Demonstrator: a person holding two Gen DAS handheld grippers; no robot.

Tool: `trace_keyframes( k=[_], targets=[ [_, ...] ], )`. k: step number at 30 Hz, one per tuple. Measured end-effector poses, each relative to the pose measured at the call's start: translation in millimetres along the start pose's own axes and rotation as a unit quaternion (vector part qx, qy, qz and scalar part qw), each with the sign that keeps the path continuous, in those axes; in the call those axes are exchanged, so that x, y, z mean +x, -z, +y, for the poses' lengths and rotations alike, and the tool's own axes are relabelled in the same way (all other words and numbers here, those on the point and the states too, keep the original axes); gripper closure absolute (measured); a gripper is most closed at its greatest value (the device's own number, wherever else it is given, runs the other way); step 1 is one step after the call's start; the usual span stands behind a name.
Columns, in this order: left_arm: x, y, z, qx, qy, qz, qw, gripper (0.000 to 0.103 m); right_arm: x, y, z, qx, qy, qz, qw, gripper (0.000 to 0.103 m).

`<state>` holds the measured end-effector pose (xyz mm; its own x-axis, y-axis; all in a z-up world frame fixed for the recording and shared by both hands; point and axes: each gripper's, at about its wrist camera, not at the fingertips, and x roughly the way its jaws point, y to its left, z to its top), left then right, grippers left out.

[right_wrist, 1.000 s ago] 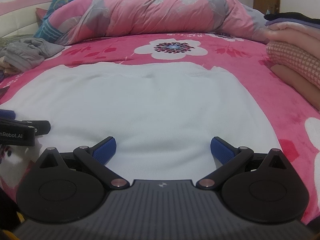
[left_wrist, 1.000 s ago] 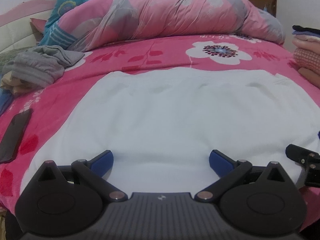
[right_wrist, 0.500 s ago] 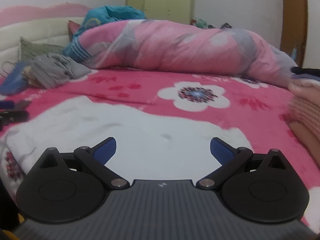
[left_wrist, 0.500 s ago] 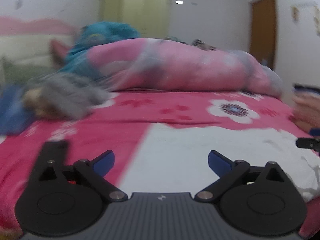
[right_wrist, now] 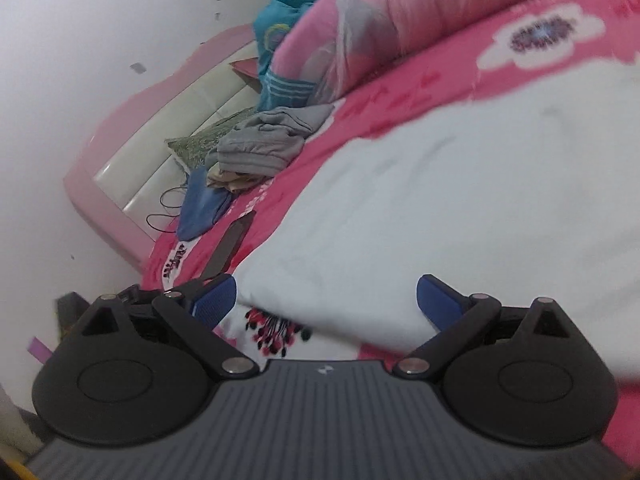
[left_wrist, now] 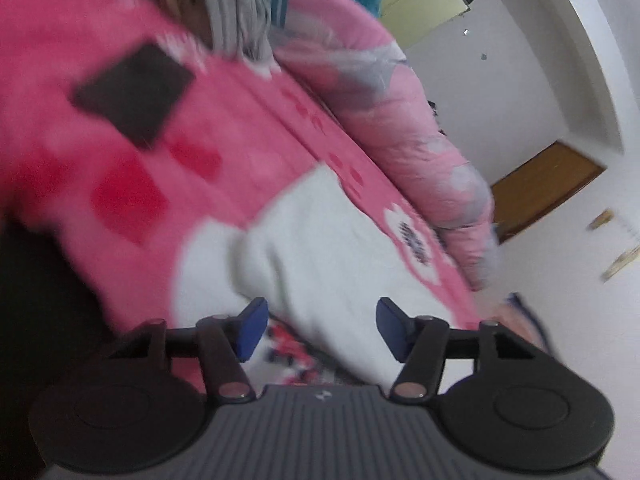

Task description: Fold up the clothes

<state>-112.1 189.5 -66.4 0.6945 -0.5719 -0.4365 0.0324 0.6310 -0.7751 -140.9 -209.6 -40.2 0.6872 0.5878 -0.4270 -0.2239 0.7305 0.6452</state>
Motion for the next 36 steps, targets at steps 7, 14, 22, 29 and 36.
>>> trace_keyframes(
  k=[7,14,22,29,36],
  targets=[
    [33.3,-16.8,13.2,-0.091,-0.022,0.026,0.9953,0.062,-23.2,4.6,-2.9,0.013,0.026,-0.039,0.999,0.006],
    [38.8,-24.8,22.2,-0.142,-0.056,0.041,0.9874,0.081,-36.3,6.8,-27.6,0.049,0.037,-0.07,0.996,0.006],
    [29.0,-30.4,13.3,-0.15,-0.101,0.028,0.9831,0.067,-39.8,7.0,-39.4,0.059,0.037,-0.083,0.994,0.005],
    [33.1,-42.6,-1.9,-0.079,-0.069,-0.003,0.9945,0.092,-45.3,8.2,-44.8,0.067,0.04,-0.092,0.993,0.005],
    [18.0,-34.3,27.4,-0.011,0.008,-0.012,0.9998,0.091,-48.1,8.0,-51.7,0.072,0.048,-0.096,0.992,0.005]
  ],
)
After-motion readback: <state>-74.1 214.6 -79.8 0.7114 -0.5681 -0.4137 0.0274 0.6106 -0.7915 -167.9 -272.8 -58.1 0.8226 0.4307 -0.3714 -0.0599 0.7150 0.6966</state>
